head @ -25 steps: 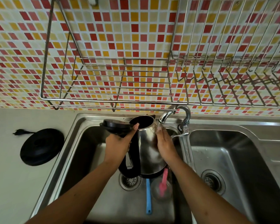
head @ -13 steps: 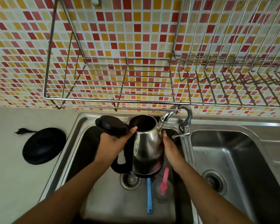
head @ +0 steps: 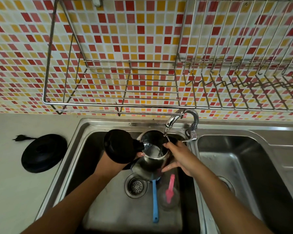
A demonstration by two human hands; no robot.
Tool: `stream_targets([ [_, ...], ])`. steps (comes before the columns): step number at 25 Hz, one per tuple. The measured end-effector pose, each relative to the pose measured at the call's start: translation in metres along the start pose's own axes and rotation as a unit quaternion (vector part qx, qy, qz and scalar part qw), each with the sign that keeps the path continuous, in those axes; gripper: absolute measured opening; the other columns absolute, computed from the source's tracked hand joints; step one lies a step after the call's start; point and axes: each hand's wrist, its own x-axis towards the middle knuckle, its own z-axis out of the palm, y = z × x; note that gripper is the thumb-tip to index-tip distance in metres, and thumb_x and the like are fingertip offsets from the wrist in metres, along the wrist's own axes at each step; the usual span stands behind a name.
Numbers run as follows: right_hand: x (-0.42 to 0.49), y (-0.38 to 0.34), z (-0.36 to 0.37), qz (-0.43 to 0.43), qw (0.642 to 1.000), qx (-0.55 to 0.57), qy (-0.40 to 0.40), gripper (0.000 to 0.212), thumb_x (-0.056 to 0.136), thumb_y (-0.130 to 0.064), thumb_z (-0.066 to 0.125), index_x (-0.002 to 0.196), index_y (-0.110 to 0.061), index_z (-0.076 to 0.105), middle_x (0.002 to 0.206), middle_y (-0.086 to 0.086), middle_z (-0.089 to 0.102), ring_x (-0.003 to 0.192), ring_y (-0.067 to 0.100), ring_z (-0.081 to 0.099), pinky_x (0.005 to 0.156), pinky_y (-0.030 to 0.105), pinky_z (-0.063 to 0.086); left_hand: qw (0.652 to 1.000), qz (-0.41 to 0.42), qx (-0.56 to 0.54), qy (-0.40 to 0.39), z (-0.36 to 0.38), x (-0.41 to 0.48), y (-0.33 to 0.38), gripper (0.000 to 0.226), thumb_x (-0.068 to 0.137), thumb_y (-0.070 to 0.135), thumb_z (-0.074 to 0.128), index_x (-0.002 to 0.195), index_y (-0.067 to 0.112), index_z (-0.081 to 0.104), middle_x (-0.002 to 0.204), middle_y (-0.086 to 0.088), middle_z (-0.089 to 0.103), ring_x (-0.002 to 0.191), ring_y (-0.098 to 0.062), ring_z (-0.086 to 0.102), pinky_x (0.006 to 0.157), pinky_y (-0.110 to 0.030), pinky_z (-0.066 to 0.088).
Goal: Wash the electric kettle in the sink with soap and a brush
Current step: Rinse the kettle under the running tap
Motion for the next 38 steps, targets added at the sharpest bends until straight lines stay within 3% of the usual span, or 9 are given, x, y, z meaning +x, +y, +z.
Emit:
stream_targets([
  [4,-0.002,0.018,0.012,-0.040,0.996,0.023,0.077,0.032,0.090,-0.020,0.060,0.115,-0.003,0.049,0.109,0.011,0.058,0.084,0.037,0.070,0.068,0.054,0.060,0.984,-0.088,-0.092,0.127,0.026,-0.021,-0.001,0.075,0.064,0.053,0.080,0.128,0.026,0.054,0.126,0.012,0.054,0.119,-0.007,0.049,0.095,-0.016,0.037],
  [6,-0.004,0.027,0.015,-0.069,0.992,0.029,0.099,0.024,0.091,-0.018,0.060,0.109,-0.009,0.048,0.106,0.010,0.061,0.085,0.037,0.071,0.062,0.044,0.062,0.962,-0.169,-0.194,0.095,0.038,-0.027,0.007,0.058,0.071,0.058,0.070,0.124,0.044,0.050,0.127,0.022,0.047,0.129,-0.009,0.041,0.102,-0.025,0.033],
  [9,-0.006,0.041,0.022,-0.101,0.989,0.035,0.105,0.029,0.091,-0.017,0.059,0.117,-0.009,0.050,0.112,0.015,0.066,0.086,0.033,0.072,0.055,0.034,0.060,0.911,-0.306,-0.276,-0.027,0.047,-0.020,0.017,0.061,0.079,0.059,0.064,0.133,0.035,0.048,0.135,0.003,0.046,0.139,-0.028,0.038,0.109,-0.048,0.036],
  [16,-0.017,0.059,0.029,-0.126,0.987,0.069,0.072,0.053,0.089,-0.024,0.065,0.136,-0.023,0.040,0.126,0.006,0.061,0.102,0.025,0.070,0.079,0.043,0.060,0.874,-0.339,-0.348,-0.028,0.059,0.000,0.007,0.030,0.094,0.001,0.055,0.123,-0.004,0.057,0.108,-0.023,0.069,0.090,-0.039,0.071,0.073,-0.038,0.062],
  [23,0.004,0.030,0.004,-0.032,0.997,-0.072,0.022,0.093,0.069,-0.087,0.026,0.143,-0.034,0.042,0.155,0.002,0.035,0.142,0.023,0.032,0.118,0.046,0.021,0.888,-0.312,-0.336,-0.026,0.045,-0.009,0.004,0.026,0.092,-0.012,0.045,0.110,-0.002,0.060,0.100,-0.021,0.070,0.084,-0.036,0.072,0.065,-0.040,0.063],
  [27,0.014,-0.001,0.020,-0.232,0.954,-0.183,-0.045,0.037,0.101,-0.032,0.041,0.134,-0.022,0.055,0.133,-0.013,0.050,0.135,0.011,0.041,0.115,0.024,0.026,0.906,-0.300,-0.293,-0.056,0.042,-0.009,0.008,0.027,0.091,-0.012,0.047,0.115,-0.008,0.057,0.104,-0.025,0.068,0.072,-0.031,0.074,0.055,-0.037,0.061],
  [30,-0.004,0.008,0.019,-0.335,0.912,-0.225,-0.075,0.035,0.101,-0.015,0.041,0.132,-0.014,0.056,0.136,-0.013,0.051,0.134,-0.003,0.039,0.112,0.011,0.026,0.920,-0.280,-0.268,-0.063,0.041,-0.009,0.012,0.030,0.090,-0.011,0.051,0.119,-0.007,0.056,0.114,-0.022,0.065,0.080,-0.032,0.072,0.055,-0.041,0.061],
  [35,0.011,0.019,-0.015,-0.263,0.951,-0.153,-0.061,0.032,0.101,-0.015,0.041,0.128,-0.026,0.055,0.137,-0.006,0.055,0.137,0.008,0.042,0.103,0.005,0.030,0.941,-0.241,-0.219,-0.094,0.042,-0.013,0.018,0.026,0.088,-0.009,0.056,0.097,0.014,0.062,0.106,-0.002,0.062,0.093,-0.031,0.068,0.067,-0.048,0.061],
  [38,0.027,0.006,-0.006,-0.217,0.958,-0.180,-0.048,0.028,0.101,-0.018,0.043,0.120,-0.030,0.059,0.127,-0.005,0.061,0.124,0.004,0.053,0.106,0.017,0.036,0.939,-0.250,-0.219,-0.092,0.046,-0.009,0.016,0.034,0.087,-0.012,0.053,0.116,0.006,0.057,0.120,-0.010,0.060,0.098,-0.034,0.067,0.068,-0.052,0.061],
])
